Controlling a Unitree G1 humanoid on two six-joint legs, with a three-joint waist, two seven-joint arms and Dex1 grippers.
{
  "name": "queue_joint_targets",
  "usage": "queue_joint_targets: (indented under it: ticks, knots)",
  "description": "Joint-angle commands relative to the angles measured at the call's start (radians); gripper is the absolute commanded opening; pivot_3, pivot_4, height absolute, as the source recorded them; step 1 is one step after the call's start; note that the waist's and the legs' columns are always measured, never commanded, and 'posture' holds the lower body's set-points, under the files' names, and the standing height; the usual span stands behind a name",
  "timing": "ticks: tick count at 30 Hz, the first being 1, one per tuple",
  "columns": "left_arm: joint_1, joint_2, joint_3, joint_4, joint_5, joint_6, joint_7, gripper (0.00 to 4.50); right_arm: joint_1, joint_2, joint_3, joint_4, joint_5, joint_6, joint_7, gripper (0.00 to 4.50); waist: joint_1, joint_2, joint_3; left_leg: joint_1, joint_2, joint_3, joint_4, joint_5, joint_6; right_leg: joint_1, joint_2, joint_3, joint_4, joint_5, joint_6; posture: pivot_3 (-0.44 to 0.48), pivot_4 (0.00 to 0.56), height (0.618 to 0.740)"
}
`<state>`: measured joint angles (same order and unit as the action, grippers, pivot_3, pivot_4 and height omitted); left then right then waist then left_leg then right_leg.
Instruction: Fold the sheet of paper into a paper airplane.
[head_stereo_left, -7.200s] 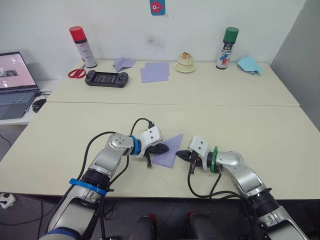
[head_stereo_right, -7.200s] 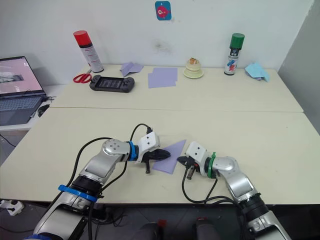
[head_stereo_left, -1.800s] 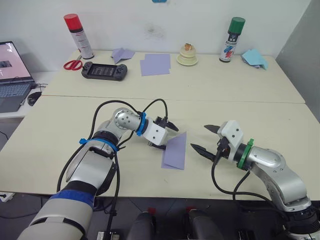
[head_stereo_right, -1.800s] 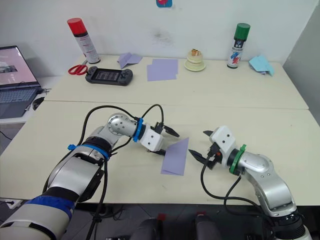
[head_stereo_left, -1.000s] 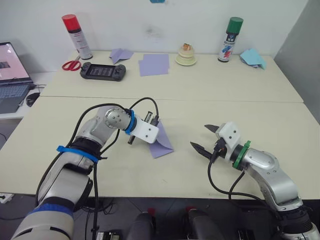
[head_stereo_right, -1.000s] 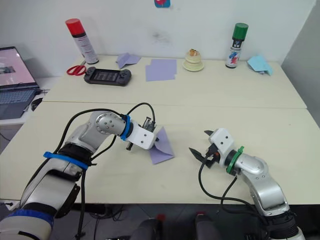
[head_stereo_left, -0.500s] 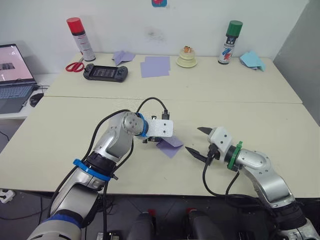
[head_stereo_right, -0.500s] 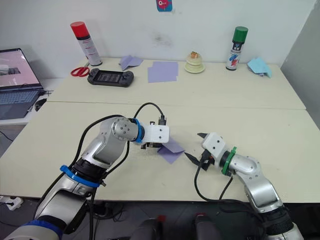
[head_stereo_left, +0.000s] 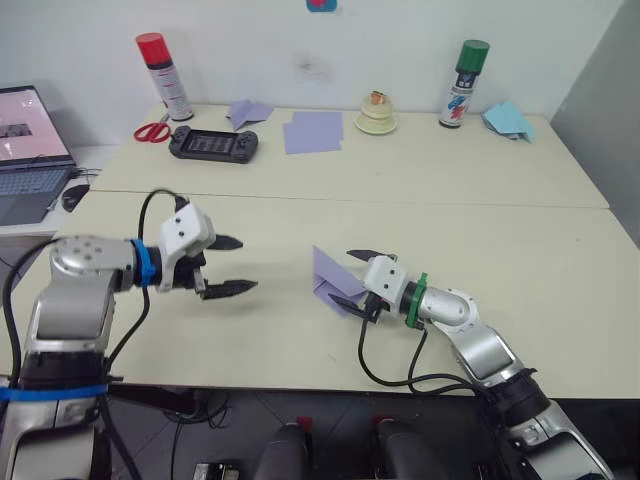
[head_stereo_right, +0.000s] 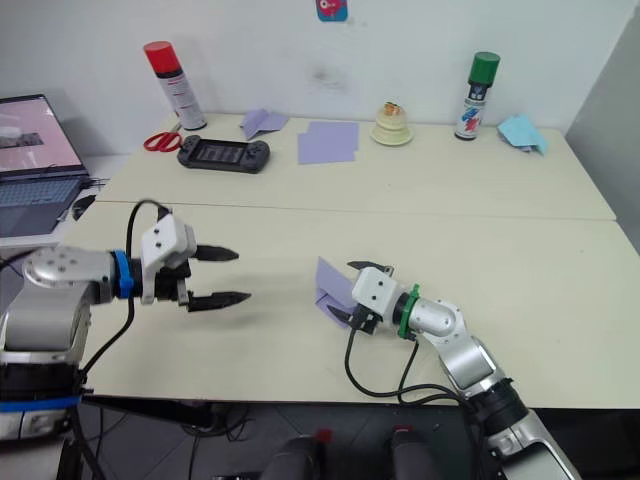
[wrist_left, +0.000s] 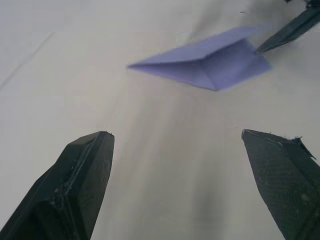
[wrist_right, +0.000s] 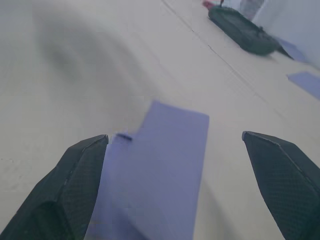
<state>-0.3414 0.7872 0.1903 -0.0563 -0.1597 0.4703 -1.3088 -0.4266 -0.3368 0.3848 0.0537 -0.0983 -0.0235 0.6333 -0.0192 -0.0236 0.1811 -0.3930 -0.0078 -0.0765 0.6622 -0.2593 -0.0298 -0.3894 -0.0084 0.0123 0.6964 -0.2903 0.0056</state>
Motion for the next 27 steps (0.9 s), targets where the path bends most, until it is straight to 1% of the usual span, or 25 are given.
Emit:
queue_joint_targets:
  ticks: [1, 2, 3, 4, 6, 8, 12, 13, 15, 17, 19, 22, 25, 27]
  knots:
    - [0.042, -0.001, 0.025, -0.153, -0.087, 0.057, 0.049, 4.50, -0.027, -0.021, -0.002, 0.064, -0.023, -0.113, 0.019, 3.95, 0.004, 0.000, 0.000, 0.000, 0.000, 0.000, 0.000, 0.000, 0.000, 0.000, 0.000, 0.000, -0.001, 0.000, 0.001, 0.000, 0.150, 0.740]
    - [0.058, -0.010, 0.023, -0.187, -0.110, 0.079, 0.065, 4.50, -0.035, -0.022, -0.004, 0.080, -0.024, -0.133, 0.022, 3.67, 0.004, 0.000, 0.000, 0.000, 0.000, 0.001, 0.000, 0.000, 0.000, 0.000, -0.001, 0.001, -0.001, 0.001, 0.001, 0.000, 0.150, 0.740]
    - [0.072, -0.017, 0.020, -0.215, -0.130, 0.097, 0.081, 4.50, -0.044, -0.024, -0.003, 0.096, -0.032, -0.156, 0.022, 3.25, 0.004, 0.000, 0.000, 0.000, 0.000, 0.002, 0.000, 0.000, 0.000, 0.000, -0.001, 0.002, -0.001, 0.001, 0.001, 0.000, 0.150, 0.740]
    - [0.084, -0.019, 0.016, -0.236, -0.144, 0.108, 0.096, 4.50, -0.052, -0.028, -0.002, 0.111, -0.044, -0.178, 0.020, 2.95, 0.002, 0.000, 0.000, 0.001, 0.000, 0.002, 0.000, 0.000, 0.000, 0.000, -0.001, 0.002, -0.001, 0.001, 0.001, 0.000, 0.150, 0.740]
    - [0.106, -0.021, 0.002, -0.264, -0.153, 0.114, 0.125, 4.50, -0.074, -0.043, 0.003, 0.148, -0.084, -0.245, 0.008, 2.26, -0.004, 0.000, 0.000, 0.001, 0.000, 0.002, 0.000, 0.000, 0.000, 0.000, 0.000, 0.002, 0.000, 0.001, 0.001, 0.000, 0.150, 0.740]
    - [0.119, -0.021, -0.005, -0.277, -0.164, 0.116, 0.149, 4.50, -0.085, -0.050, 0.000, 0.175, -0.095, -0.286, 0.008, 1.57, -0.010, 0.000, 0.000, 0.002, 0.001, 0.002, -0.001, 0.000, 0.000, 0.000, 0.001, 0.002, 0.001, 0.001, 0.001, 0.000, 0.150, 0.740]
    - [0.121, -0.012, -0.005, -0.282, -0.194, 0.123, 0.179, 4.50, -0.091, -0.063, -0.021, 0.201, -0.063, -0.359, 0.030, 0.15, -0.011, 0.000, 0.000, 0.002, 0.002, 0.001, -0.002, 0.000, 0.000, 0.000, 0.002, 0.002, 0.001, 0.001, 0.001, 0.000, 0.150, 0.740]
    - [0.118, -0.013, -0.003, -0.281, -0.204, 0.130, 0.185, 4.50, -0.095, -0.068, -0.025, 0.209, -0.054, -0.385, 0.041, 0.07, -0.011, 0.000, 0.000, 0.002, 0.002, 0.001, -0.002, 0.000, 0.000, 0.000, 0.002, 0.002, 0.001, 0.001, 0.001, 0.000, 0.150, 0.740]
    - [0.148, 0.006, -0.013, -0.284, -0.204, 0.111, 0.171, 4.50, -0.119, -0.091, -0.029, 0.287, 0.029, -0.530, 0.144, 0.07, -0.012, 0.001, 0.000, 0.002, 0.002, 0.002, -0.002, 0.000, 0.000, 0.000, 0.002, 0.002, 0.001, 0.001, 0.001, 0.000, 0.150, 0.740]
    - [0.159, 0.021, -0.031, -0.285, -0.201, 0.094, 0.166, 4.50, -0.148, -0.109, -0.028, 0.377, 0.080, -0.630, 0.228, 0.07, -0.013, 0.001, 0.000, 0.003, 0.002, 0.003, -0.002, 0.000, 0.000, 0.000, 0.002, 0.003, 0.000, 0.001, 0.001, 0.000, 0.150, 0.740]
    - [0.153, 0.025, -0.044, -0.284, -0.211, 0.090, 0.172, 4.50, -0.182, -0.115, -0.028, 0.467, 0.095, -0.697, 0.276, 0.07, -0.010, 0.001, 0.000, 0.003, 0.002, 0.003, -0.001, 0.000, 0.000, 0.001, 0.002, 0.003, 0.000, 0.001, 0.001, 0.000, 0.150, 0.740]
    - [0.137, 0.016, -0.065, -0.294, -0.228, 0.093, 0.182, 4.50, -0.240, -0.104, -0.048, 0.611, 0.165, -0.784, 0.384, 0.07, -0.011, 0.001, 0.000, 0.003, 0.002, 0.002, -0.001, 0.000, 0.000, 0.001, 0.002, 0.002, 0.000, 0.001, 0.000, 0.000, 0.150, 0.740]
    - [0.136, 0.014, -0.084, -0.296, -0.231, 0.087, 0.192, 4.50, -0.271, -0.097, -0.060, 0.707, 0.199, -0.854, 0.454, 0.07, -0.012, 0.001, 0.001, 0.003, 0.002, 0.002, -0.002, 0.000, 0.000, 0.001, 0.002, 0.003, 0.000, 0.001, 0.000, 0.000, 0.150, 0.740]
    - [0.132, 0.018, -0.086, -0.292, -0.235, 0.085, 0.198, 4.50, -0.282, -0.097, -0.076, 0.723, 0.192, -0.874, 0.443, 0.07, -0.012, 0.001, 0.001, 0.003, 0.002, 0.003, -0.002, 0.000, 0.000, 0.001, 0.002, 0.003, 0.000, 0.001, 0.000, 0.000, 0.150, 0.740]
